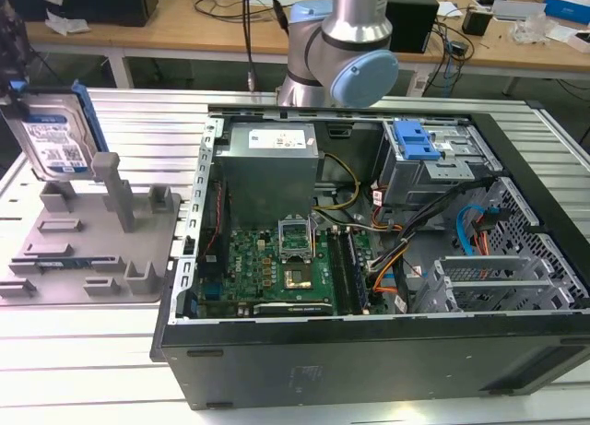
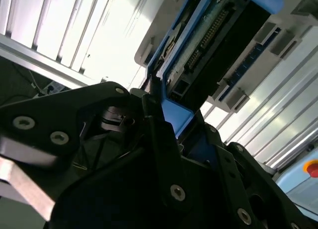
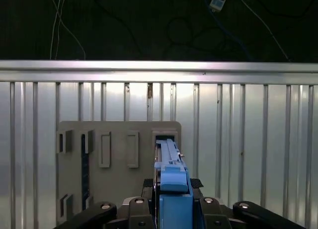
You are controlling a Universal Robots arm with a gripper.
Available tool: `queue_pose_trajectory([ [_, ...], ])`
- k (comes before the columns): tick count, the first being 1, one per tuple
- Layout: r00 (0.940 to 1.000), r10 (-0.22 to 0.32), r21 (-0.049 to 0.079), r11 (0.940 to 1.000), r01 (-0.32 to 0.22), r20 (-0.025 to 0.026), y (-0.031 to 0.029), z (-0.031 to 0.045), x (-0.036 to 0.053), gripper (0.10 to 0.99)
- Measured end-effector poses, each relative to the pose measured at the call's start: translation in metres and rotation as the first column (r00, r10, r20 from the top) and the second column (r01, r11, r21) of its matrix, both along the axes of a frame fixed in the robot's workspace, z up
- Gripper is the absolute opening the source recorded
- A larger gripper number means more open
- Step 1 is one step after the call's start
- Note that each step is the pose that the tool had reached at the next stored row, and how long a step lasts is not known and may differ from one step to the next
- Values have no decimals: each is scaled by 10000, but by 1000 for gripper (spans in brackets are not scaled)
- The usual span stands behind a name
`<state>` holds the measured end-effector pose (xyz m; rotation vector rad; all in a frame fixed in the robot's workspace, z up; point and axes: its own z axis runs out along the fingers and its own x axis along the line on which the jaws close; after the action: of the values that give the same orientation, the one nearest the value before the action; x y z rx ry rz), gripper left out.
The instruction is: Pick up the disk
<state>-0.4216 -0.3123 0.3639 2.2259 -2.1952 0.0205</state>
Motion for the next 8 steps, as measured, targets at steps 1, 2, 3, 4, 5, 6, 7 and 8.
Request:
queue_pose_trajectory([
  [1,10000,0,0,10000,0,2,0,71,0,369],
  [2,10000,1,0,10000,-1,0,0,166,0,369],
  [3,10000,1,0,10000,-1,2,0,224,0,369],
  [4,10000,0,0,10000,0,1,0,272,0,369],
  [5,10000,0,0,10000,0,1,0,371,0,369],
  [6,10000,1,0,10000,-1,1,0,456,0,369],
  [7,10000,1,-1,10000,-1,0,0,523,0,369],
  [8,10000,0,-1,10000,0,0,0,575,0,369],
])
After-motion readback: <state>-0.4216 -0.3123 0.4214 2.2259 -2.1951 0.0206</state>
